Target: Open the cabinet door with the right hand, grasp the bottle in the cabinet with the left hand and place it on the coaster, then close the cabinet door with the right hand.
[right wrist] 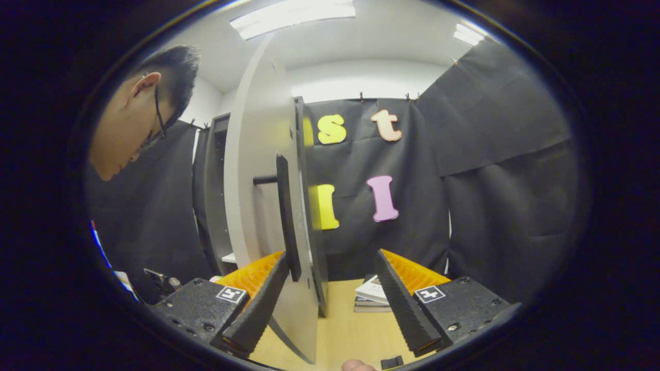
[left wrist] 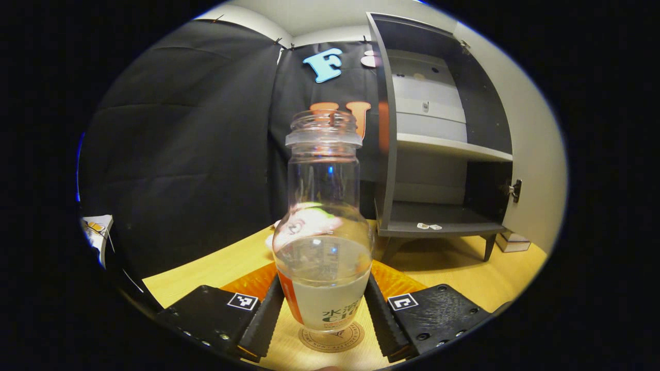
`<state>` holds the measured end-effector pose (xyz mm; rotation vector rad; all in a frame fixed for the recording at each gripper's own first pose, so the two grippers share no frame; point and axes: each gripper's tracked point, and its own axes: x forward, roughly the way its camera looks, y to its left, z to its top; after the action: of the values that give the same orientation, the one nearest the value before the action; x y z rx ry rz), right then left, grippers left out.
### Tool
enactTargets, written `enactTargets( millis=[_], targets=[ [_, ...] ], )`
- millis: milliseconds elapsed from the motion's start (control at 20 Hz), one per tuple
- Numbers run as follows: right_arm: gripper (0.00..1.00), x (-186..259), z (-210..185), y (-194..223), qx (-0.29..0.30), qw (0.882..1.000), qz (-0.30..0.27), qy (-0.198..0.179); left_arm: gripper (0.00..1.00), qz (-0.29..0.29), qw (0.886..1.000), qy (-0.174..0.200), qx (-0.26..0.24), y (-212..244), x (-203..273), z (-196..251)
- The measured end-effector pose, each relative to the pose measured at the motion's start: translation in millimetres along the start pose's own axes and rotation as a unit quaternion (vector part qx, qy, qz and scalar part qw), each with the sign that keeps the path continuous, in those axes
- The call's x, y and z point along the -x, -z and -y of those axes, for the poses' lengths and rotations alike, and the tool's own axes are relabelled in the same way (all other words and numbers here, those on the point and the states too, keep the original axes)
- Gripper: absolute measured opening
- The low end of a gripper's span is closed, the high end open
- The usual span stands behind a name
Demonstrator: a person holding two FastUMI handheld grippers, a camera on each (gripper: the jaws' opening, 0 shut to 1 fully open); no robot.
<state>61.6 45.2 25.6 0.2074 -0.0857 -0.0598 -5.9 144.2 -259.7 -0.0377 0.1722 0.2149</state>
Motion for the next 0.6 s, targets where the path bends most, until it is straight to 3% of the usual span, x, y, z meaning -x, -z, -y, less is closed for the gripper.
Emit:
enactTargets(
  millis=[300, 600],
  targets=[
    [1.0, 8, 17, 78, 0.017, 0.996, -0.09, 0.012, 0.76, 0.001, 1.0, -0.018, -0.006, 31, -12, 4],
    [1.0, 14, 31, 94, 0.007, 0.993, -0.115, 0.035, 0.77, -0.017, 0.999, -0.032, -0.027, 56, -17, 8]
  ],
)
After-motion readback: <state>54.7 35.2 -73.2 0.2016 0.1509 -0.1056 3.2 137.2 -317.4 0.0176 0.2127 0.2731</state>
